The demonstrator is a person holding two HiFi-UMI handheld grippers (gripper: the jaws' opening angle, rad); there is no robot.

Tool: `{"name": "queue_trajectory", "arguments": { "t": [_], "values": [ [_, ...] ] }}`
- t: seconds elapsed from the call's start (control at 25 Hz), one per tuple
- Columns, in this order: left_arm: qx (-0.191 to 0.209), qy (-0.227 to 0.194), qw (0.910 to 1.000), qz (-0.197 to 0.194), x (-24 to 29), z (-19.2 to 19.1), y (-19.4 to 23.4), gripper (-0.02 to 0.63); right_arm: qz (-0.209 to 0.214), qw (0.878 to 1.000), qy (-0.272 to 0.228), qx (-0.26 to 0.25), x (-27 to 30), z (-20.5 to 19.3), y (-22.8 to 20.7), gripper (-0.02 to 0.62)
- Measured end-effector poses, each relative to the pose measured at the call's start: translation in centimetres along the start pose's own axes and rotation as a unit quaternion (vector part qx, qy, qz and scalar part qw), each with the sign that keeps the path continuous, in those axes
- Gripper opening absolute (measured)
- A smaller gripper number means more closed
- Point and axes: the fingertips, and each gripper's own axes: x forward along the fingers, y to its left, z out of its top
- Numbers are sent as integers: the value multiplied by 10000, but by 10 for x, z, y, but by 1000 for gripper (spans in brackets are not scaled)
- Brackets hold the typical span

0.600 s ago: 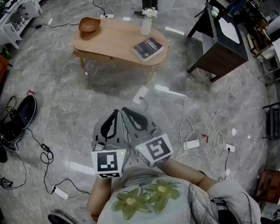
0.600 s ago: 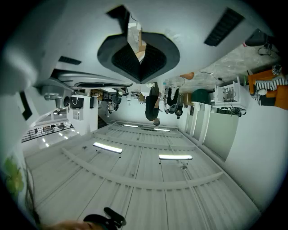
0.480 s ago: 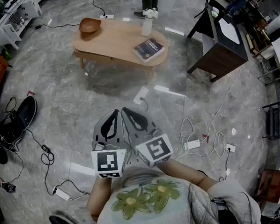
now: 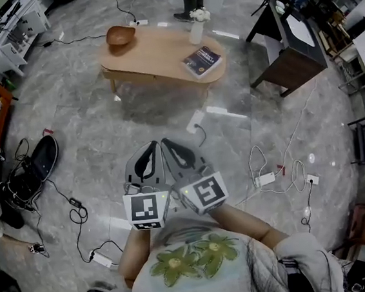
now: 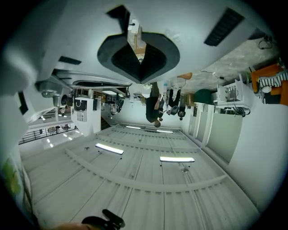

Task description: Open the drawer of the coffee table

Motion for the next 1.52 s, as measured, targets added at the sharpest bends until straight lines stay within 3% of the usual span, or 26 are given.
{"name": "queue_trajectory", "arguments": {
  "t": [0.32,0.68,0.88,1.36,1.52],
  "values": [
    [-237,172,9995,-63,11,-19,25,9,-50,9991,414,16,25,-19,3,21],
    [-174,368,9991,147,47,-26,71,9,465,9954,835,-38,83,-39,-4,21],
    [69,476,9988,-72,89,-22,89,9,570,9951,796,-131,122,-39,-33,23],
    [689,566,9959,146,189,-8,133,9,604,9966,538,136,201,-40,-127,23],
    [640,601,9960,178,205,-5,137,9,583,9963,563,275,210,-42,-143,23]
  ]
}}
